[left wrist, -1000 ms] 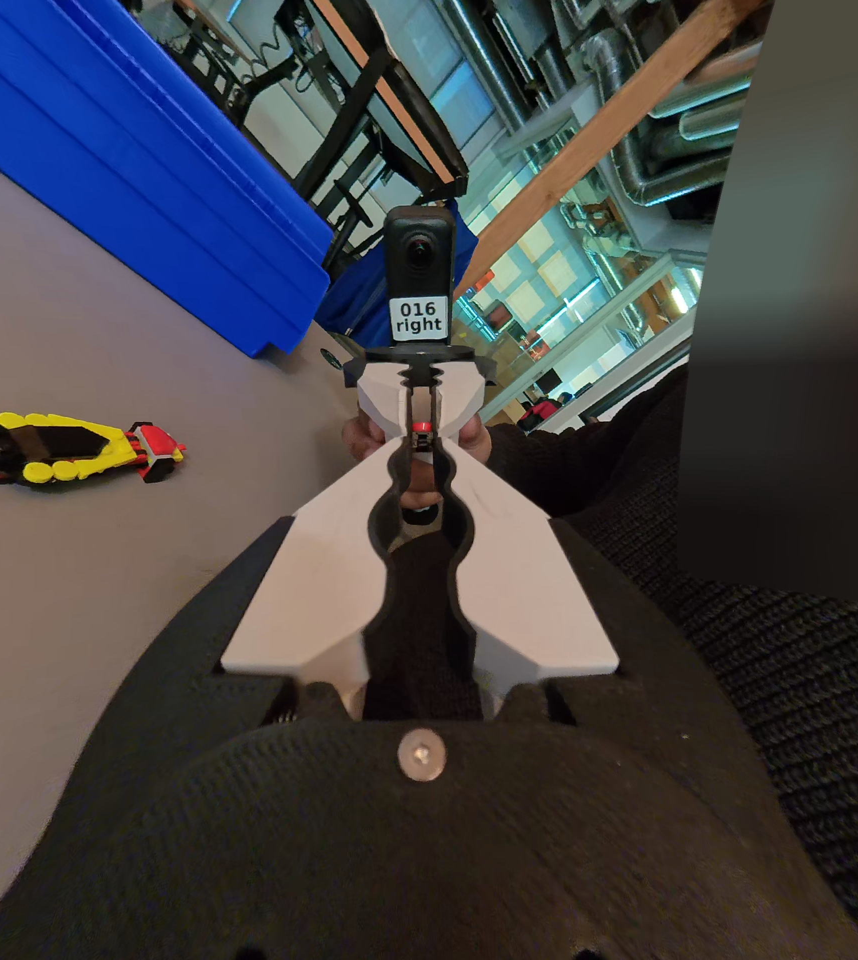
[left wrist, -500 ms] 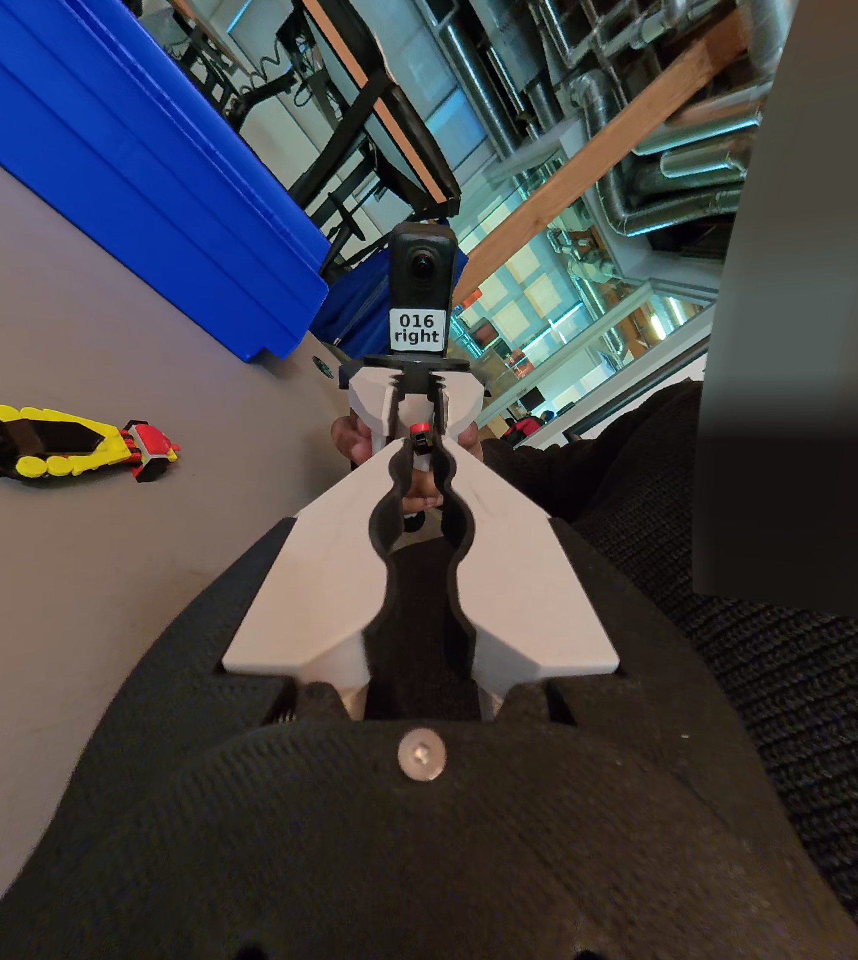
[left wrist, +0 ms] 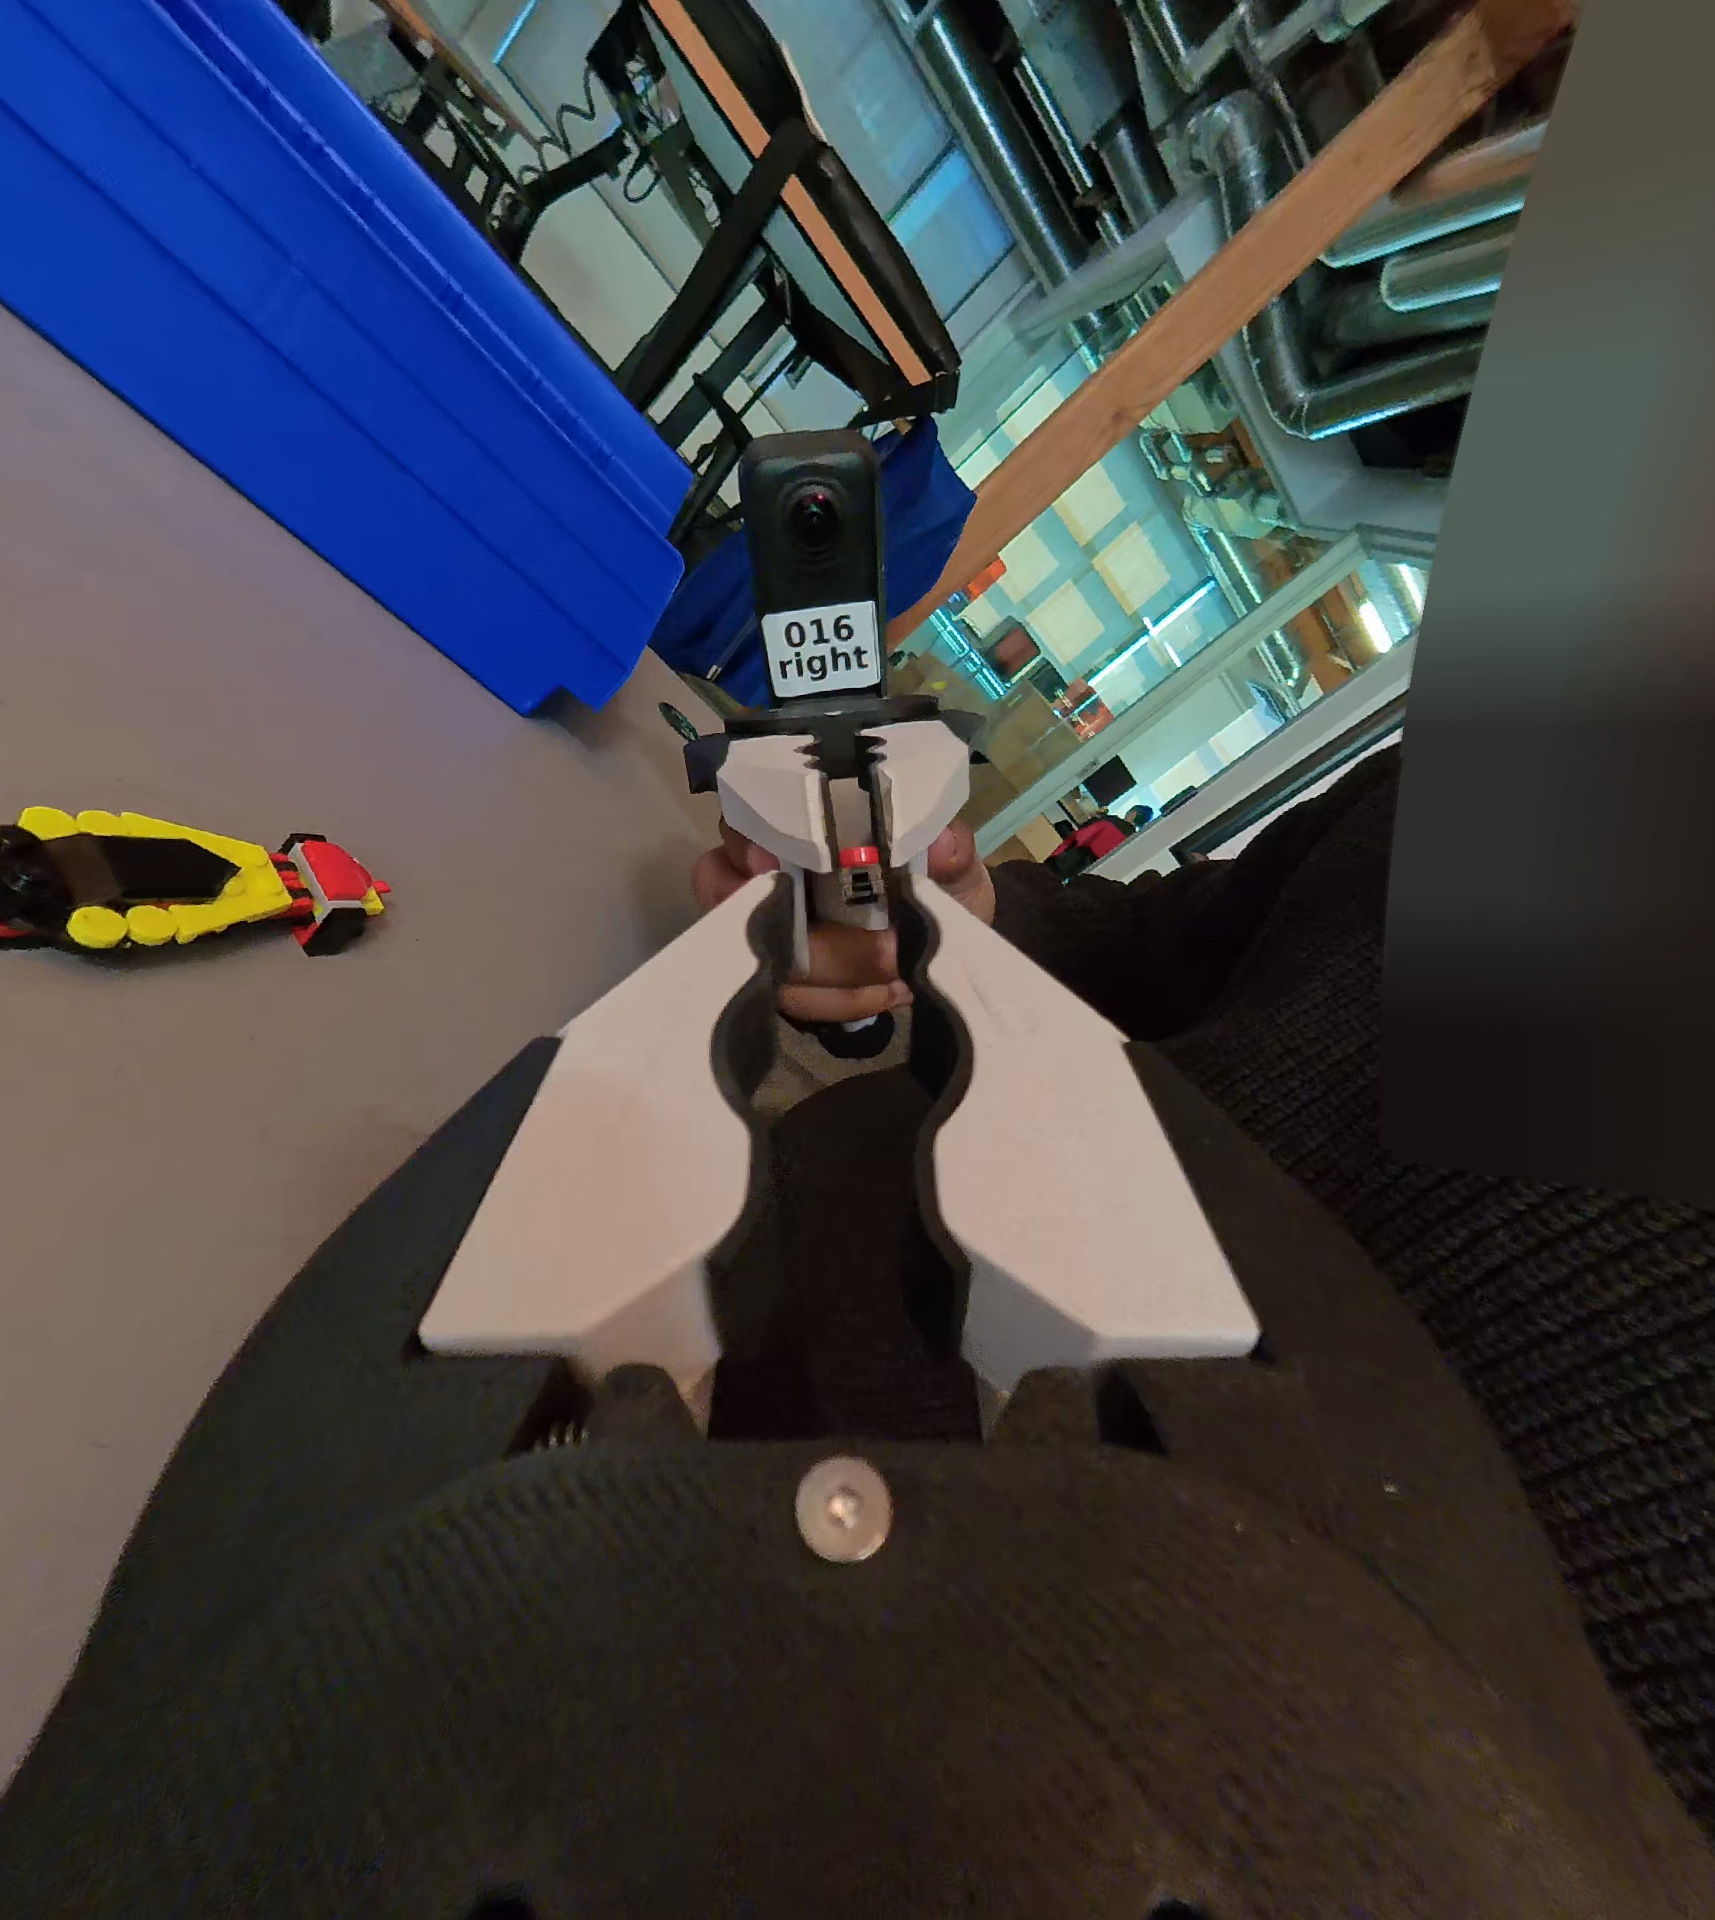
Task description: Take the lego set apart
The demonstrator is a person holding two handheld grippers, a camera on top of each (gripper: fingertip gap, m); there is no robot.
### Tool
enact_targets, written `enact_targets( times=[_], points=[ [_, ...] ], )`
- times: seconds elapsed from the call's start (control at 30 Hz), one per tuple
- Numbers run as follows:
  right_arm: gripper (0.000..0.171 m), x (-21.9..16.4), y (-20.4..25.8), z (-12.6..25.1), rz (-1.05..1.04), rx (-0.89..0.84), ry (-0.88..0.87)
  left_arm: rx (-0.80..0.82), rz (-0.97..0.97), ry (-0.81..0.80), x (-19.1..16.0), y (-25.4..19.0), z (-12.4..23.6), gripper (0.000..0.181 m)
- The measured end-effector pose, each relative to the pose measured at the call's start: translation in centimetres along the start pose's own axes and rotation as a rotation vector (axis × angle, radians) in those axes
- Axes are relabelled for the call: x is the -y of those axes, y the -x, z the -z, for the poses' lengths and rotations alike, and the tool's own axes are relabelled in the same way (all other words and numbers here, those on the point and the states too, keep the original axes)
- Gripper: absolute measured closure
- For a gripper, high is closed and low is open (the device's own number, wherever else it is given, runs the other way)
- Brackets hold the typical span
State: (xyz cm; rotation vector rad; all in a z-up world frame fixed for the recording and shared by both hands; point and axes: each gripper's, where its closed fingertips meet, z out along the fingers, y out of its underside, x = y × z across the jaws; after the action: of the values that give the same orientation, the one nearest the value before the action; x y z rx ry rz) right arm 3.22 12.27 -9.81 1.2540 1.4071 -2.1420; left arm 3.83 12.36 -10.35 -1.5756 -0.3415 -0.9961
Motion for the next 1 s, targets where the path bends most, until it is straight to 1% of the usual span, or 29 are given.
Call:
enact_targets(
  times=[0.03, 0.1, 0.13, 0.17, 0.23, 0.43, 0.53, 0.67, 0.73, 0.83, 1.0],
  points=[
    [0.165, -0.1, 0.0, 0.0, 0.002, -0.002, 0.004, -0.001, 0.004, 0.009, -0.1, 0.0, 0.0, 0.162],
    [0.165, -0.2, 0.0, -0.1, 0.015, -0.007, 0.015, -0.012, 0.011, 0.021, -0.4, -0.1, -0.2, 0.162],
    [0.165, -0.3, 0.0, -0.2, 0.020, -0.009, 0.019, -0.017, 0.011, 0.023, -0.4, -0.2, -0.2, 0.165],
    [0.165, -0.4, 0.0, -0.2, 0.026, -0.011, 0.023, -0.020, 0.011, 0.024, -0.5, -0.3, -0.2, 0.174],
    [0.165, -0.4, 0.0, -0.1, 0.033, -0.015, 0.026, -0.025, 0.012, 0.028, -0.5, -0.4, -0.2, 0.176],
    [0.165, -0.7, -0.2, 0.1, 0.051, -0.024, 0.044, -0.009, 0.040, 0.078, -1.2, -0.2, -0.4, 0.174],
    [0.165, -0.6, -0.2, 0.2, 0.019, -0.019, 0.020, 0.004, 0.056, 0.078, -1.2, -0.3, -0.5, 0.172],
    [0.165, -0.4, -0.2, 0.3, -0.015, -0.021, -0.004, 0.028, 0.024, 0.085, -1.3, -0.2, -0.7, 0.172],
    [0.166, -0.3, -0.3, 0.4, -0.027, -0.025, -0.029, 0.022, 0.051, 0.079, -1.2, -0.1, -0.7, 0.171],
    [0.166, 0.0, -0.5, 0.4, 0.006, -0.062, -0.055, -0.022, 0.152, 0.059, -1.0, 0.0, -0.7, 0.171],
    [0.166, 0.3, -0.5, 0.4, 0.024, -0.085, -0.085, -0.014, 0.148, 0.048, -0.9, 0.0, -0.8, 0.171]
  ],
)
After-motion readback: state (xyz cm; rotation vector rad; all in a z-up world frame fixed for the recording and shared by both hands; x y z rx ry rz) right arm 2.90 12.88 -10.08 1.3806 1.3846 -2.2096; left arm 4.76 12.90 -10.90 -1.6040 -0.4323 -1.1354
